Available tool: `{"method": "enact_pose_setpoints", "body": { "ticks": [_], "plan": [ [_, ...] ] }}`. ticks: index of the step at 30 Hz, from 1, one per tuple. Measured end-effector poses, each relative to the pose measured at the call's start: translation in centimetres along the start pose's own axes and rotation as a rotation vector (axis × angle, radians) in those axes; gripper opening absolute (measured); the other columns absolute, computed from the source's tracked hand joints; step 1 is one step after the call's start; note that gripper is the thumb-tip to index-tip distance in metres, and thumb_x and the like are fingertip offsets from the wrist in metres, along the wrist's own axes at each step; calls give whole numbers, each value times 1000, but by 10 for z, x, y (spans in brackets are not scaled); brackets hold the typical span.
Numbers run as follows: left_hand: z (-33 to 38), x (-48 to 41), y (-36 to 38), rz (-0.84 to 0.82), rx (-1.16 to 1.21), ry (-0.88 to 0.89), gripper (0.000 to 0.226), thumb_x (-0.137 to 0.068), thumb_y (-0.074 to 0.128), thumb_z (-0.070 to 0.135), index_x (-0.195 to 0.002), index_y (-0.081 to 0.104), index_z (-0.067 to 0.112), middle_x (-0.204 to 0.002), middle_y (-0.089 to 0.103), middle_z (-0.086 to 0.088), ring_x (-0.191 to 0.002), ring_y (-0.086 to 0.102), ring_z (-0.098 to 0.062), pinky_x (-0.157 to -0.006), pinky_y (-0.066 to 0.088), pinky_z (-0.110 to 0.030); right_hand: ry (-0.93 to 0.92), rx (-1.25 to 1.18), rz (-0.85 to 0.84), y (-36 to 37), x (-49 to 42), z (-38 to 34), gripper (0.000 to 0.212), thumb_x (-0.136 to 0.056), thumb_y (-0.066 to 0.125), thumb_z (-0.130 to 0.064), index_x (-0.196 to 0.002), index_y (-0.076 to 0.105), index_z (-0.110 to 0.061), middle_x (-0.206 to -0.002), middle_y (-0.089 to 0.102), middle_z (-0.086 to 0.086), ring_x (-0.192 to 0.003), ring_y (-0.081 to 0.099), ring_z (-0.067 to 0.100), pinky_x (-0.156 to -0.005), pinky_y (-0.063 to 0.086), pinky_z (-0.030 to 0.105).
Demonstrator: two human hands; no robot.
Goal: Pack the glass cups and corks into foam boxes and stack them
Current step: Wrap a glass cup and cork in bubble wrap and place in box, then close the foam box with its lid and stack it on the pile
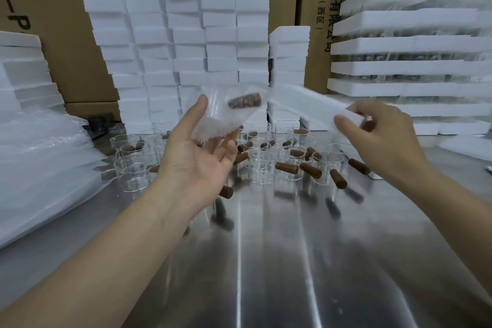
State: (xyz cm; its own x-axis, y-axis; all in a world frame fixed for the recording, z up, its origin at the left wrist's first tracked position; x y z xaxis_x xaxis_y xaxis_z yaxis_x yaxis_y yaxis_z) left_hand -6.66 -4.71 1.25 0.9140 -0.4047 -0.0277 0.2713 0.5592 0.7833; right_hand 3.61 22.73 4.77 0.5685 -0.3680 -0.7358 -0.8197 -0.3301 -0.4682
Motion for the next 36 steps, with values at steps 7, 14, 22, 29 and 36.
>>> {"method": "enact_pose_setpoints", "body": {
  "ticks": [7,14,22,29,36],
  "plan": [
    [26,-2,1,10,-40,234,52,-82,88,22,-128,63,20,-133,70,-16,-104,80,-23,-80,62,-25,-154,-248,-309,18,19,-37,38,-94,62,-52,-70,71,-24,-54,49,3,-41,39,11,-45,32,17],
    [33,-2,-2,81,-354,323,78,-66,89,49,-139,64,35,-116,77,4,-85,70,-9,-64,49,-23,-120,-293,-599,29,23,-34,65,-90,64,-69,-55,67,-14,-49,47,22,-40,45,32,-49,44,32],
    [14,-6,-1,-11,-807,336,78,-56,94,62,-126,64,41,-123,76,6,-113,73,-22,-87,56,-38,-58,-279,-594,36,20,-24,37,-91,69,-69,-98,81,-35,-69,65,5,-51,56,29,-54,51,36],
    [-13,-4,2,-213,-1195,364,61,-71,98,47,-123,66,40,-122,68,9,-86,72,4,-64,57,-16,-50,-52,-751,61,32,-11,19,-84,81,-57,-99,78,-45,-95,74,-24,-90,68,-2,-83,52,23],
    [-20,-7,-4,-260,-1367,301,60,-72,95,55,-120,61,43,-127,60,26,-113,61,4,-94,49,-24,-38,-133,-894,61,35,-17,28,-83,77,-68,-99,81,-45,-89,77,-12,-74,66,2,-68,50,23]
  ]
}}
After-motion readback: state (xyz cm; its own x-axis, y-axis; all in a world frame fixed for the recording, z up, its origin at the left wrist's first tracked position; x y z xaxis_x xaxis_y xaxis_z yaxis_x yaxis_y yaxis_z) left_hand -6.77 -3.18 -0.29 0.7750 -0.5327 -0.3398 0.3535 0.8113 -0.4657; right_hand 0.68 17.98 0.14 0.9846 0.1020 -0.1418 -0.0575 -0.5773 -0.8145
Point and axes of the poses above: each hand's wrist, its own x-axis away from the middle knuckle, its own y-axis out of the palm, z = x × y, the point moved 5 cm from there along -x, towards the middle knuckle
